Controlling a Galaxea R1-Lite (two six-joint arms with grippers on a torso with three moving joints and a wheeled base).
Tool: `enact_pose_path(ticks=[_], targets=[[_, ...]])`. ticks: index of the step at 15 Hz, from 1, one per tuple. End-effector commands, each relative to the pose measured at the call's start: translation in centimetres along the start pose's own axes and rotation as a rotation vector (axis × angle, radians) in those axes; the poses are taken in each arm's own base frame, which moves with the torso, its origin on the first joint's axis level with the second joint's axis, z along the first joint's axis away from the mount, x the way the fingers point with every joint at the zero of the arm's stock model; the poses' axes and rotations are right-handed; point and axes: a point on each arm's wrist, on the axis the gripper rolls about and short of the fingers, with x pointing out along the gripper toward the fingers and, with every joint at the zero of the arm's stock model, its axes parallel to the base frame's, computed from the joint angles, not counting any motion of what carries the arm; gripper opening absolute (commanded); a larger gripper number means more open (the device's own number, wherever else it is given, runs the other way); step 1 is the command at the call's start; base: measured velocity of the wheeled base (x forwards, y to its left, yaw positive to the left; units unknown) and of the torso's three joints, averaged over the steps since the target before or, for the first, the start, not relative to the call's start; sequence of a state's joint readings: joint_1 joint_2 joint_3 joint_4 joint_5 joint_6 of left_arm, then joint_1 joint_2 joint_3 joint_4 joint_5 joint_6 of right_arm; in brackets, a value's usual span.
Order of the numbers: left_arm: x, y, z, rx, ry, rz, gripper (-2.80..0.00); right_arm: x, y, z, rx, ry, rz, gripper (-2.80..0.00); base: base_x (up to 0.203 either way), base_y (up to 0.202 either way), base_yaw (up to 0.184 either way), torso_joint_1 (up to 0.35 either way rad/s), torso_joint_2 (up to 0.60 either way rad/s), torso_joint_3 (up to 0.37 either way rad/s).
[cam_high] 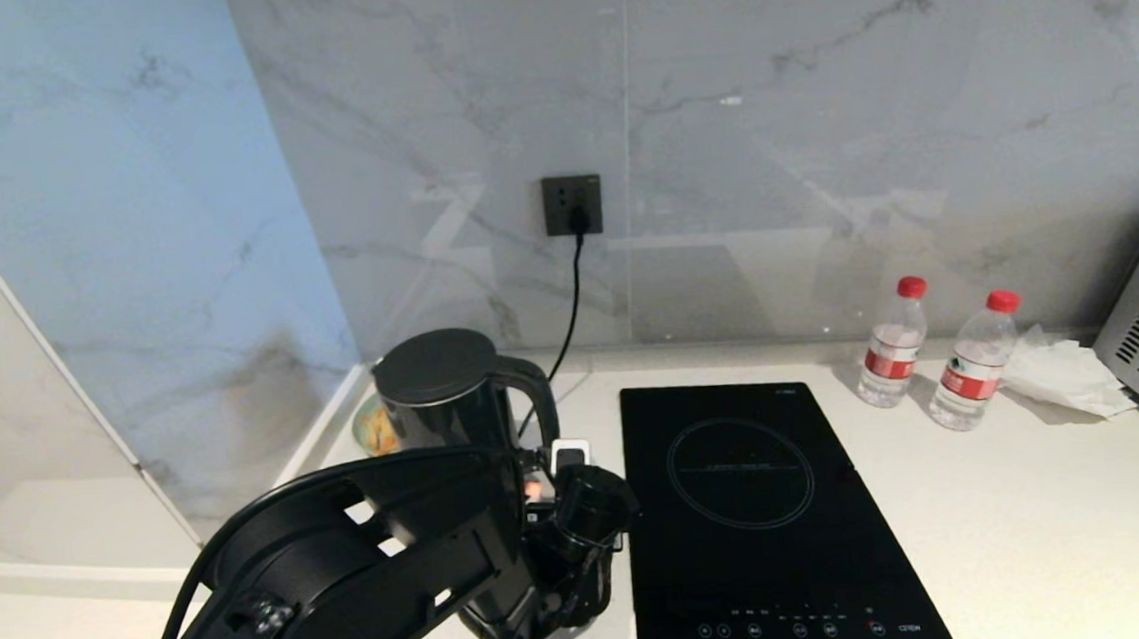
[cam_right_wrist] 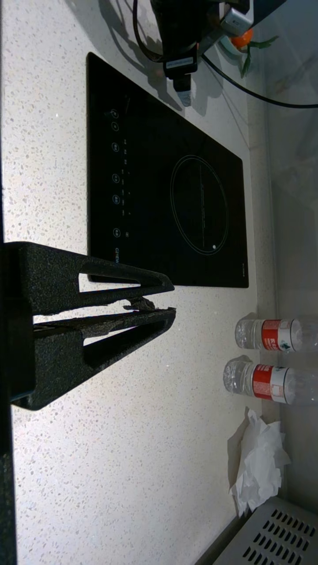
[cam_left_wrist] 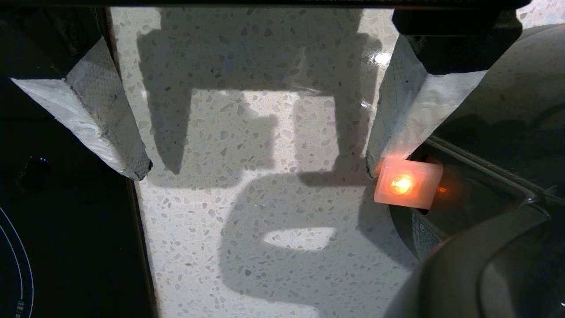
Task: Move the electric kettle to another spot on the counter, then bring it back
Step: Finish boiling water
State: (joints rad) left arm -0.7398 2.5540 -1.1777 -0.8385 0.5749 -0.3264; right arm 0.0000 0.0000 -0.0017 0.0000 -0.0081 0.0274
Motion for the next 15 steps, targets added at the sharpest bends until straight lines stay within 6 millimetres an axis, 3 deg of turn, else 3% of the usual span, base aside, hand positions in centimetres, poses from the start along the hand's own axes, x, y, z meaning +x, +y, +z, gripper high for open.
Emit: enact_pose_path(ticks=[1, 5, 11, 15], targets=[[0.0, 0.0, 0.0, -0.005, -0.006, 0.004, 0.00, 0.0, 0.0, 0.0, 0.000, 0.000, -0.001, -2.80, 0.000, 0.000, 0.000, 0.000, 0.00, 0.000], [-0.1, -0.2, 0.7, -0.019, -0.025, -0.004, 0.00, 0.0, 0.0, 0.0, 0.000, 0.000, 0.000, -2.80, 0.000, 0.000, 0.000, 0.000, 0.00, 0.000], [-0.2, -0.2, 0.1, -0.008, -0.013, -0.001, 0.00, 0.0, 0.0, 0.0, 0.000, 0.000, 0.000, -2.80, 0.000, 0.000, 0.000, 0.000, 0.00, 0.000], [-1.4, -0.1, -0.3, 0.004, 0.002, -0.014, 0.00, 0.0, 0.0, 0.0, 0.000, 0.000, 0.000, -2.80, 0.000, 0.000, 0.000, 0.000, 0.00, 0.000]])
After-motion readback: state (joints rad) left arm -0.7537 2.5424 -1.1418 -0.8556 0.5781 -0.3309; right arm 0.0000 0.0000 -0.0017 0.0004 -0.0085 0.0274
